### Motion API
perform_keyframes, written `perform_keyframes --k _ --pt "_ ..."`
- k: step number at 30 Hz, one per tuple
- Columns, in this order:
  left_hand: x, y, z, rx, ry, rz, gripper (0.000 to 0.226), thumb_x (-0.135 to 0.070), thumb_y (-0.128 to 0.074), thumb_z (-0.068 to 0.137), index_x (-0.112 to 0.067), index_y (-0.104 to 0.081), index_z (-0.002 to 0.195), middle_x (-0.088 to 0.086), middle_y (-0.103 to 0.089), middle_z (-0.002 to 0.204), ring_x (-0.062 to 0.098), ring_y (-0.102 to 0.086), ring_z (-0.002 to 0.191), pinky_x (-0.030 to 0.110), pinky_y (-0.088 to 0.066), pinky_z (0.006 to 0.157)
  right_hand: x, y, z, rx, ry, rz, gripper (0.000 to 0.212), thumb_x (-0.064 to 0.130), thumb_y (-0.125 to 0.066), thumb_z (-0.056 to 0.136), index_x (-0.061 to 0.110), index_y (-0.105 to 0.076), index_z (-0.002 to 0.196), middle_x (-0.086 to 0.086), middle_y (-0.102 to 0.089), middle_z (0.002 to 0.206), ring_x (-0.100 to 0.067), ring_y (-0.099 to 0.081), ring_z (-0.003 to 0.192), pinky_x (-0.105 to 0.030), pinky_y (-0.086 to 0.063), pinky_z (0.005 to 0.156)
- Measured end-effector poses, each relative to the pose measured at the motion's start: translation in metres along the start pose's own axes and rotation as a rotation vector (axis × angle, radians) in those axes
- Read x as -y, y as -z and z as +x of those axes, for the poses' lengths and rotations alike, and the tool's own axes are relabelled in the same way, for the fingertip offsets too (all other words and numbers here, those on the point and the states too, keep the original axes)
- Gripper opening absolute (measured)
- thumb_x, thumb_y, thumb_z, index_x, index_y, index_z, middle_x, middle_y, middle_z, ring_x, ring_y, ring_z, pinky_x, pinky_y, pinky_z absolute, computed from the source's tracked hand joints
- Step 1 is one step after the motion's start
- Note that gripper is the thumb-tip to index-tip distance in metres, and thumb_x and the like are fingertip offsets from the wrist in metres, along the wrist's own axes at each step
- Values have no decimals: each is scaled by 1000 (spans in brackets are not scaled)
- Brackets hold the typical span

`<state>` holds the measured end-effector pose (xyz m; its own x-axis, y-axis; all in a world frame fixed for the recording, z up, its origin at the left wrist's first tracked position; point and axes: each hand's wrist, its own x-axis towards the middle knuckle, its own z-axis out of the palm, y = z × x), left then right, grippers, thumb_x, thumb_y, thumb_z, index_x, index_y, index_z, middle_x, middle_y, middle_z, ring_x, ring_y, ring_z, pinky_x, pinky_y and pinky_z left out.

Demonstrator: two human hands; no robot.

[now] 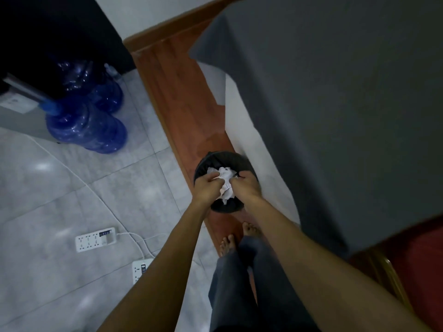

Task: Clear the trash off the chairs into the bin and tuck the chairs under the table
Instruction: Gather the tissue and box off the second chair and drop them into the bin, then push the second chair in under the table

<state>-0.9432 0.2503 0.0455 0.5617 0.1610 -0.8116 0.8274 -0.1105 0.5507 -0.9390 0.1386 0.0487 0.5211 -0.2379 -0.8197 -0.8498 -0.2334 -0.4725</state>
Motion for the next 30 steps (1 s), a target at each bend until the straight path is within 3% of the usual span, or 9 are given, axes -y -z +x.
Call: perform_keyframes --k 4,6,8,11,17,21,24,27,30 --pt "-48 4 -78 12 -132 82 39 -16 -63 88 -13 -68 127 9 -68 129 25 -63 119 45 -49 105 29 43 -78 31 107 1 51 21 -57 93 14 -55 144 -6 -62 141 -28 -63 121 -38 -51 103" --pt "-70 4 -117 13 -173 57 28 -13 -63 88 -12 -72 115 9 -72 116 22 -68 107 42 -54 100 35 68 -111 32 171 46 51 24 -60 89 18 -58 140 -4 -66 135 -24 -65 117 -43 -52 104" --pt "-89 -2 -155 45 -226 33 17 -7 -60 91 -14 -70 103 10 -73 103 19 -68 91 37 -57 89 37 99 -144 -3 242 115 43 26 -64 89 19 -63 132 1 -71 121 -15 -67 104 -38 -54 100" --pt "-111 -21 -206 112 -339 49 28 -12 -62 90 -16 -69 116 7 -72 98 18 -69 86 42 -59 89 26 149 -189 -75 314 263 28 21 -64 96 17 -63 124 9 -66 101 -3 -61 88 -33 -54 92" --pt "-126 -91 -282 271 -488 194 33 -10 -62 92 -13 -66 125 3 -69 106 17 -66 93 37 -56 80 -31 244 -244 -336 330 405 22 19 -66 96 15 -68 117 9 -65 87 -12 -62 82 -34 -52 75" --pt "-118 -146 -327 370 -551 313 28 -6 -59 94 -11 -65 121 6 -66 103 19 -61 89 35 -52 76 -77 301 -268 -429 331 483 22 20 -64 97 15 -68 118 6 -66 94 -13 -63 91 -43 -57 95" --pt "-104 -192 -357 432 -613 404 31 -5 -59 94 -9 -64 125 7 -66 105 18 -61 88 30 -52 69 -121 338 -290 -466 328 562 23 20 -62 99 16 -67 121 4 -67 99 -10 -64 91 -44 -58 93" --pt "-80 -249 -390 504 -604 421 24 -9 -61 94 -17 -65 117 8 -69 107 16 -63 85 37 -56 80 -174 380 -315 -511 308 637 21 21 -63 98 20 -68 119 3 -68 106 -16 -65 107 -42 -59 89" --pt "-46 -307 -430 613 -584 489 20 -14 -63 93 -25 -67 109 4 -73 106 19 -69 96 44 -58 92 -230 426 -341 -576 293 652 21 22 -64 98 20 -69 119 3 -69 112 -15 -64 110 -43 -59 91"
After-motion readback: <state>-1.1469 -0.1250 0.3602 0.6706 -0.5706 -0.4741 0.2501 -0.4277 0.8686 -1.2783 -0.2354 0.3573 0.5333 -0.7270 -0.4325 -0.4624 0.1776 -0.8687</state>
